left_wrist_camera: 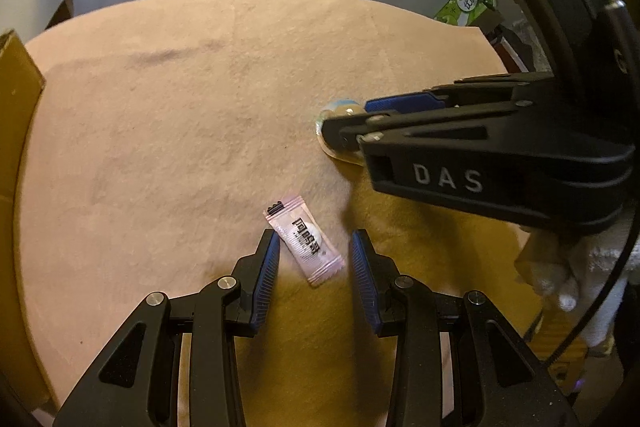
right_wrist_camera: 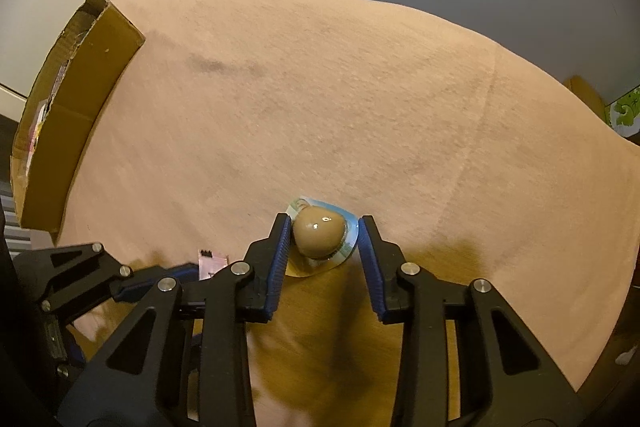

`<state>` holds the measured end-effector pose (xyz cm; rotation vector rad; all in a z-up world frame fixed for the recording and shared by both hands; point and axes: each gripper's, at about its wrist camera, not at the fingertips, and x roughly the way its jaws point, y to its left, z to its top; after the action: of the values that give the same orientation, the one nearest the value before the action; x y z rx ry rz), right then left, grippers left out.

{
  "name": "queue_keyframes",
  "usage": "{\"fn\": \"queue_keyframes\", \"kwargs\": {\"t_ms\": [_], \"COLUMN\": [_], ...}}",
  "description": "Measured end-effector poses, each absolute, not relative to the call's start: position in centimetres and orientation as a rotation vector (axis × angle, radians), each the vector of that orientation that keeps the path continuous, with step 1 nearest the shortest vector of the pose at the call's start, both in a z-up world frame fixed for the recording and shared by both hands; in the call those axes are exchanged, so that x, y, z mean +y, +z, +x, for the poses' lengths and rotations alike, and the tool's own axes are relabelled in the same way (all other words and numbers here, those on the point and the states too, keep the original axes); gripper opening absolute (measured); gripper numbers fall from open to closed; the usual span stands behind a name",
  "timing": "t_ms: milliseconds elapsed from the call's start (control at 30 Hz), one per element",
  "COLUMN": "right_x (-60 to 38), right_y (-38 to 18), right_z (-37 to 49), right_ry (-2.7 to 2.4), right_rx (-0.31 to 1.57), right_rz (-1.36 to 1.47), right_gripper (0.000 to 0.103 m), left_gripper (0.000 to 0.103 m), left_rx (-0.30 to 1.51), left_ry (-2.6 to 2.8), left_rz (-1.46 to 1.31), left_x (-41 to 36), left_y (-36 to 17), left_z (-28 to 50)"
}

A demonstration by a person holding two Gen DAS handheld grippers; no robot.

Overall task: Organize snacks
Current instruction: 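Grasp white candy packet with left gripper while right grasps the chocolate egg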

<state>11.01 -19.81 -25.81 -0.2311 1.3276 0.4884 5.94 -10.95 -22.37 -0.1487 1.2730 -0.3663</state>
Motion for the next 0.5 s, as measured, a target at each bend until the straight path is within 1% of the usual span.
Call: {"fn": "queue_keyframes", "kwargs": {"t_ms": [167, 233, 300, 500], "right_x": [-21.2, -21.3, -21.8, -21.2], "right_y": [-25.8, -25.8, -25.9, -26.4], "right_z": [10.4, 10.3, 10.1, 9.9], "right_ry": [0.499, 0.501, 0.502, 0.503], "right_rx": [1.328, 1.328, 1.329, 1.324], "right_rz": [-0.224, -0.219, -0.207, -0.202], "right_gripper": [0.036, 0.036, 0.036, 0.035], "left_gripper": [0.035, 0.025, 0.019, 0.018], "left_rx": [1.245, 1.227, 1.217, 1.207], "left_ry": [-0.353, -0.339, -0.333, -0.357], "left_rz": [-0.038, 0.028, 0.048, 0.023], "left_x": [-12.7, -13.4, -13.3, -11.9], "left_y": [-22.4, -22.5, -22.5, -22.7], "left_z": [5.9, 5.7, 5.6, 5.7]}}
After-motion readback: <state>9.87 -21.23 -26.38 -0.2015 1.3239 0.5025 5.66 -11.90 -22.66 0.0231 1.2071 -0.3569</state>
